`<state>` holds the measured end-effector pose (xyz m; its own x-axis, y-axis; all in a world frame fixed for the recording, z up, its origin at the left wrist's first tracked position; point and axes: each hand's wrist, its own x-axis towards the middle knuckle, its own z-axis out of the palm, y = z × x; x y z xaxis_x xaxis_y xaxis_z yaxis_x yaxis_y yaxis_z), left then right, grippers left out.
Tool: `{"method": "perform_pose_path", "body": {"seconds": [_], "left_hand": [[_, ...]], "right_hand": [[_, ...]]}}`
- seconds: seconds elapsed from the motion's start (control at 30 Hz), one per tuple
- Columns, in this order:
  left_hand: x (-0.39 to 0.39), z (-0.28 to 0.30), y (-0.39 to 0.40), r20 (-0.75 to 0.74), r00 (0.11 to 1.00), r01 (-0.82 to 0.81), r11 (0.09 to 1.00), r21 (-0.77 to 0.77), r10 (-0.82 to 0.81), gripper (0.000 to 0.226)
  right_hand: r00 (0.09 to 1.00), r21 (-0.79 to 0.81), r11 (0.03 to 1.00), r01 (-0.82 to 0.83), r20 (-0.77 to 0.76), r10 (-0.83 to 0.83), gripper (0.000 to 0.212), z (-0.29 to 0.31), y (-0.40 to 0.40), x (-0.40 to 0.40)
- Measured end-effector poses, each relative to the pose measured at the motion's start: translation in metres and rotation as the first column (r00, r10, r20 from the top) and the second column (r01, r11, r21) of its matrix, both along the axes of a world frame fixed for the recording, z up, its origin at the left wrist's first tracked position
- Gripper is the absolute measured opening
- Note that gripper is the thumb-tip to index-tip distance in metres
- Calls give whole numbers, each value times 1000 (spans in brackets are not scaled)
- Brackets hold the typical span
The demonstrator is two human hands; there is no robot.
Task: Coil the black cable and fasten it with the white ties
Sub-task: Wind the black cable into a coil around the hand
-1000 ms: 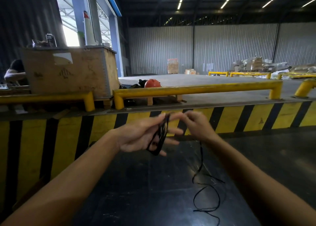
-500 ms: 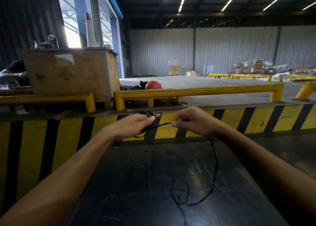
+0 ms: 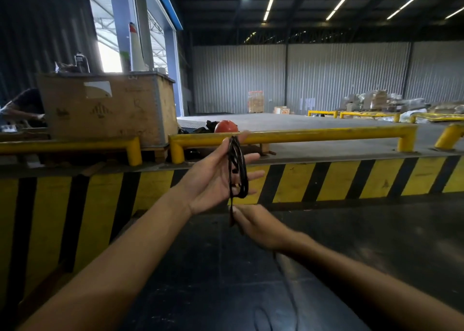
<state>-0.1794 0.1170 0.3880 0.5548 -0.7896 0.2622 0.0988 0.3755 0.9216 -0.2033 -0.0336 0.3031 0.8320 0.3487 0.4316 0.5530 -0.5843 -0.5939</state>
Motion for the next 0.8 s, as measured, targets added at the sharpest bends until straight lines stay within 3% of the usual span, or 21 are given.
{"method": "perform_pose_path", "body": {"seconds": [0.1,0.17,0.23,0.3,0.4,0.5,0.57,0.63,0.7,0.8], "left_hand": [[9,-4,-8,144,906,-391,917,-79,398,37],[13,-6,-2,389,724,-608,794,-32,570,30],[20,-10,10,633,538,-754,654,65,557,30],[27,-20,20,789,484,-796,565,217,379,35],[22,-27,24,728,679,-656,522,545,93,40],[10,-24,28,399,917,-286,687,668,-6,32],[7,-18,29,173,983,-42,842,538,-62,37],[1,-7,26,42,991,111,956,273,-127,44],[-4,8,19,27,991,133,991,10,-133,46],[-10,28,4,73,996,-40,976,-213,57,42]], "right_hand": [[1000,-42,999,27,5,-27,31,3,8,0],[1000,-239,971,-3,-12,0,21,19,-2,1],[1000,-344,939,5,18,1,14,39,-18,0],[996,-329,943,59,83,-34,12,64,-34,-1],[971,-274,947,168,213,-110,11,96,-52,-1],[939,-187,951,247,290,-187,15,105,-63,5],[931,-83,963,257,290,-224,23,97,-64,9],[946,37,973,228,228,-231,33,79,-58,11],[970,99,976,192,133,-204,35,54,-43,9],[997,39,996,83,6,-83,28,9,-10,2]]}}
